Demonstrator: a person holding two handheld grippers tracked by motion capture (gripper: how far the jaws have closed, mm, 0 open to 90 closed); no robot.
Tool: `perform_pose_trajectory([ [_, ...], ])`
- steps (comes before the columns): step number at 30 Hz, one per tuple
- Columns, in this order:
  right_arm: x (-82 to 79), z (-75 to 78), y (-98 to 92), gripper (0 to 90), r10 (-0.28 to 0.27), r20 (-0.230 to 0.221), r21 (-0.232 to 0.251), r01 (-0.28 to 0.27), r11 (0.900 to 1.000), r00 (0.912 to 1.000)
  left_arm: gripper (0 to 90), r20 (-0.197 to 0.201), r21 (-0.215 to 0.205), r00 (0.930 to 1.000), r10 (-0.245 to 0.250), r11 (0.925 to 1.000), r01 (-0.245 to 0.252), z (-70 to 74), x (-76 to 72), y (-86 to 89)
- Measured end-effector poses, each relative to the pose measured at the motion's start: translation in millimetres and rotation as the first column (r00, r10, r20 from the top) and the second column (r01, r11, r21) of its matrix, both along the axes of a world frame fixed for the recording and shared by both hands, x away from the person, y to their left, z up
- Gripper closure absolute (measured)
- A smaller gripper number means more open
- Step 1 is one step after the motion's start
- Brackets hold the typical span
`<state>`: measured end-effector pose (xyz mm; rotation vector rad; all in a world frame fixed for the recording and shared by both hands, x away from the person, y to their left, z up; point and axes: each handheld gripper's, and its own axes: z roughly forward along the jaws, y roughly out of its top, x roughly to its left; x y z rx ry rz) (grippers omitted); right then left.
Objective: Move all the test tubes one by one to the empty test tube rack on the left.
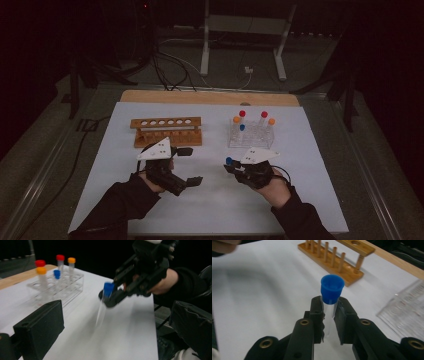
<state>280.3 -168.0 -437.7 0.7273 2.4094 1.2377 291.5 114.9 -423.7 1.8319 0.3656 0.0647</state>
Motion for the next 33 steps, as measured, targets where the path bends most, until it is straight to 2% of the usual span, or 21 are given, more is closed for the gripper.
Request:
perform_pose_trajectory([
  [4, -2.4, -0.8, 3.2, 76.5, 0.019, -0.009, 0.004, -0.019, 1.0, 0.9998, 8.3, 0.025, -0.005, 0.9997, -0.009, 0.9999, 0.009, 2.7, 5.0, -13.7],
  [6, -3.3, -0.9, 3.9, 76.5, 0.022, -0.011, 0.006, -0.022, 1.0, 0.9997, 14.8, 0.037, -0.012, 0.9992, -0.014, 0.9998, 0.014, 3.2, 7.1, -19.6],
  [11, -4.4, -0.7, 5.0, 76.5, 0.036, -0.017, 0.011, -0.035, 0.999, 0.9992, 23.6, 0.061, 0.009, 0.998, -0.016, 0.9998, 0.016, 0.9, 12.7, -34.3],
  [13, -5.2, -0.7, 5.8, 76.5, 0.038, -0.02, 0.011, -0.038, 0.999, 0.9991, 30.3, 0.065, 0.015, 0.9977, -0.016, 0.9998, 0.015, -0.7, 14.4, -38.5],
  [19, -5.2, -0.3, 5.7, 76.5, 0.041, -0.023, 0.019, -0.04, 0.999, 0.9989, 44.4, 0.083, 0.035, 0.9963, -0.023, 0.9992, 0.02, -3.6, 16.8, -47.3],
  [33, -5.4, 1.4, 3.2, 76.5, 0.037, -0.016, 0.023, -0.037, 0.999, 0.9992, 71.9, 0.096, 0.077, 0.9937, -0.057, 0.9958, 0.05, -9.3, 18.6, -61.7],
])
